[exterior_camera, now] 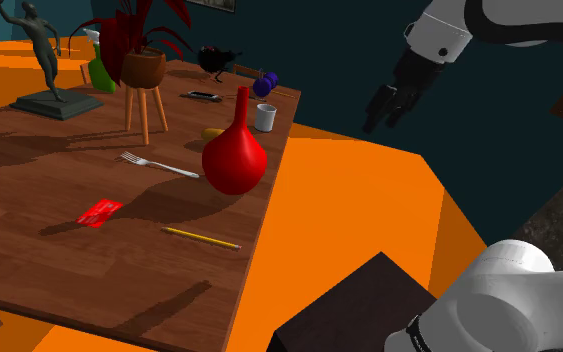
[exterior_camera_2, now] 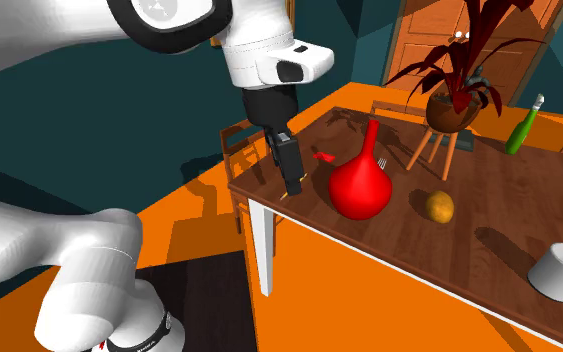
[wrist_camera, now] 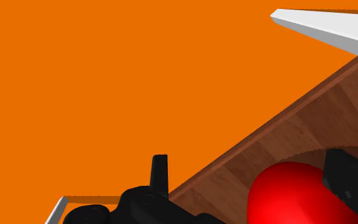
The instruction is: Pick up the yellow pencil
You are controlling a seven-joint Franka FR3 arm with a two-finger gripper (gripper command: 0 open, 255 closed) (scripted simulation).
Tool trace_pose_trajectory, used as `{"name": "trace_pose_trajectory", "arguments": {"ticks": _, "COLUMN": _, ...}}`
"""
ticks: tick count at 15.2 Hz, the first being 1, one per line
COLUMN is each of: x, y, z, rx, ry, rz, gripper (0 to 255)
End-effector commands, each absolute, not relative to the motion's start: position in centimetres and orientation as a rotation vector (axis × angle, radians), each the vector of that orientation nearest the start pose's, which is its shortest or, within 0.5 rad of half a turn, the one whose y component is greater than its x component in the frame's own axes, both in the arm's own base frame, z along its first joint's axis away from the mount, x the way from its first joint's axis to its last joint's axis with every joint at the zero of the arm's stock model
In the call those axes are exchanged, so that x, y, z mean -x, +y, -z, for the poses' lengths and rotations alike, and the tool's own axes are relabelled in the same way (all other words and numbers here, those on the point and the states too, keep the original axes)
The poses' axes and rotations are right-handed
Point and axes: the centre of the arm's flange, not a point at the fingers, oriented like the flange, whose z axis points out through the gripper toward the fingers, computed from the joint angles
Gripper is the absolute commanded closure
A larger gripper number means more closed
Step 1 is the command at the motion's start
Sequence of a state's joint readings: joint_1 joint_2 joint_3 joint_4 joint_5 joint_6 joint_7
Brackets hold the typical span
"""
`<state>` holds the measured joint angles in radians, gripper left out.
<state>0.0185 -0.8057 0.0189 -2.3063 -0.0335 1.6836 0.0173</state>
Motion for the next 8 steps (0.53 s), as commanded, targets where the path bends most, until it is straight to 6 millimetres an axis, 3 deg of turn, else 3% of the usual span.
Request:
{"name": "trace_pose_trajectory", "arguments": {"ticks": 1, "x": -31.2, "y": 1.1, "z": -63.1, "rx": 3.171, "ry": -0.026, "rz": 0.293, "gripper": 0}}
{"name": "trace_pose_trajectory", "arguments": {"ticks": 8, "x": -37.7, "y": 7.2, "z": -59.6, "rx": 3.173, "ry": -0.236, "rz": 0.221, "gripper": 0}}
